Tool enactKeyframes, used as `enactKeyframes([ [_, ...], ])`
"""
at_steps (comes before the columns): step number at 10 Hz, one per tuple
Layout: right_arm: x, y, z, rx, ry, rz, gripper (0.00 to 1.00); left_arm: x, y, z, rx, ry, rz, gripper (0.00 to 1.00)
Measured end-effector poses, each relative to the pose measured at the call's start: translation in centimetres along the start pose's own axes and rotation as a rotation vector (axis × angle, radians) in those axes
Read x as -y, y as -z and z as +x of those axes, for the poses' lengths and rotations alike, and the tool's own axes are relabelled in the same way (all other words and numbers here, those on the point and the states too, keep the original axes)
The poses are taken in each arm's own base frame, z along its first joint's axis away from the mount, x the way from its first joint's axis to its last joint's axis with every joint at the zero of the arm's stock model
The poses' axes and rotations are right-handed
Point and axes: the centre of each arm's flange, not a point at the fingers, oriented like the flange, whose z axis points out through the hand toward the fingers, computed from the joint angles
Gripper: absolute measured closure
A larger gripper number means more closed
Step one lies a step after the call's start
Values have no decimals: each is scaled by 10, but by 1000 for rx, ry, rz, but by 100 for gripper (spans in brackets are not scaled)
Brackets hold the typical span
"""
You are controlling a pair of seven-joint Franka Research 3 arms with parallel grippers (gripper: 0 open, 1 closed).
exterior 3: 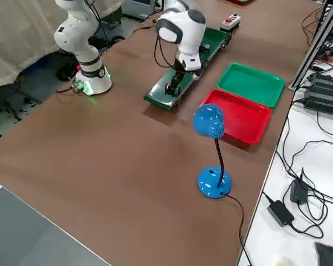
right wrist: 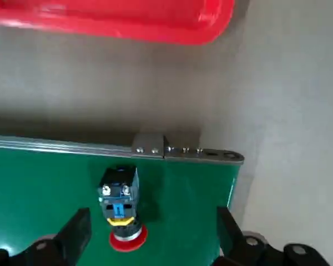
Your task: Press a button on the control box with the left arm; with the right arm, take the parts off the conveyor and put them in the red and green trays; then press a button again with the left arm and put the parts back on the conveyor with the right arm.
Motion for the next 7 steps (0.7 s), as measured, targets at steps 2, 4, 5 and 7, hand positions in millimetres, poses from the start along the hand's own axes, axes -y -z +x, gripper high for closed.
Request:
enactKeyframes([
  [2,7,-11,-6,10,7,-2,1,5,4,-2,-8,9,0,0],
  [4,17,-16,-8,-13,10,-4,1,12,5,-2,-9,22,-1,0],
  [5,22,-17,-8,-24,8,-5,1,13,6,-1,-16,23,1,0],
  [7,25,-25,-9,-55,5,-3,1,18,7,0,-27,31,11,0],
])
